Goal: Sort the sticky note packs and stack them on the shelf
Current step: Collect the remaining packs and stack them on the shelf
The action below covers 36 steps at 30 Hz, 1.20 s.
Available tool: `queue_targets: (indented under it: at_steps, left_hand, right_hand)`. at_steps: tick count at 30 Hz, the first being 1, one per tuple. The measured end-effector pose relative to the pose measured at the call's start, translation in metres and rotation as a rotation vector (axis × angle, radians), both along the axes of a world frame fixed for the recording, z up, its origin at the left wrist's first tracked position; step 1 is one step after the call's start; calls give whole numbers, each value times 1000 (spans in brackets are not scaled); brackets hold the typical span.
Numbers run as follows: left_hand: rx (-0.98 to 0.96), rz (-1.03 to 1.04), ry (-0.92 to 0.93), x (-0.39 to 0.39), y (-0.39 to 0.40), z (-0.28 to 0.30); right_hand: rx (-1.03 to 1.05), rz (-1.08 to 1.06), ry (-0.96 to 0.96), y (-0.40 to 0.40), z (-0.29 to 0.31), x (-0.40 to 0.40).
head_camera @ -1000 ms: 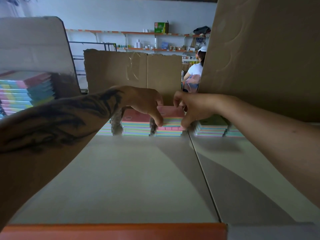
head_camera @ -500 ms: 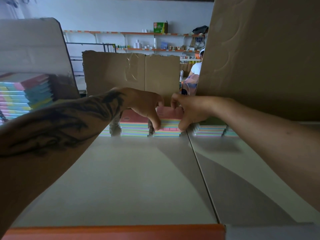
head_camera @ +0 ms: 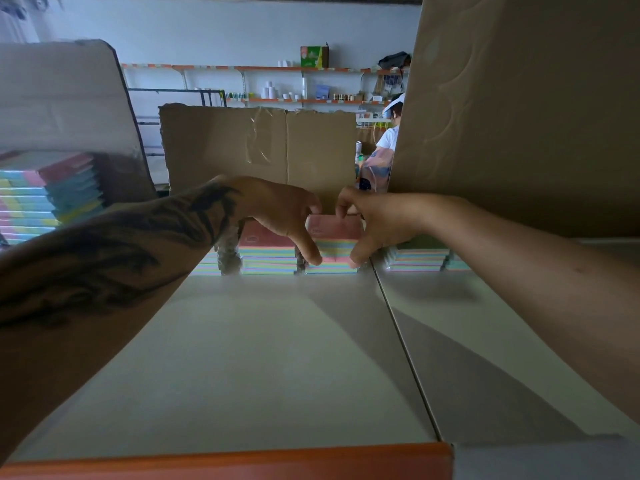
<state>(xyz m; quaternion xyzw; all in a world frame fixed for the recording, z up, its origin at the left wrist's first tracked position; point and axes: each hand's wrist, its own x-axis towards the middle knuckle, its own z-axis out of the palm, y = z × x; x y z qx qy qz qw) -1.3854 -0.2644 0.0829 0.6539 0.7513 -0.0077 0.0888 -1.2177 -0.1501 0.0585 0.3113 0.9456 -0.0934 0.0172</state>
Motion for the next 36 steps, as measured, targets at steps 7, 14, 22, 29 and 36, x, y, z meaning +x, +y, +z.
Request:
queue_targets:
  at_steps: [7,14,22,29,36]
  left_hand:
    - [161,-75,106,17,-4,-2]
    - [366,-201,64,116,-8,-20]
    - [323,-301,95,283,52,-37]
    - [288,-322,-2,428,134,-39]
    - [310,-313,-51,529,221,-39]
  right_hand:
    - [122,31,212,-28,10,61]
    - [239,-97,222,-13,-5,179]
    - [248,-189,140,38,-15,361]
    - [271,-250,134,105,-3,518]
    - [218,-267,121,183,-2,624]
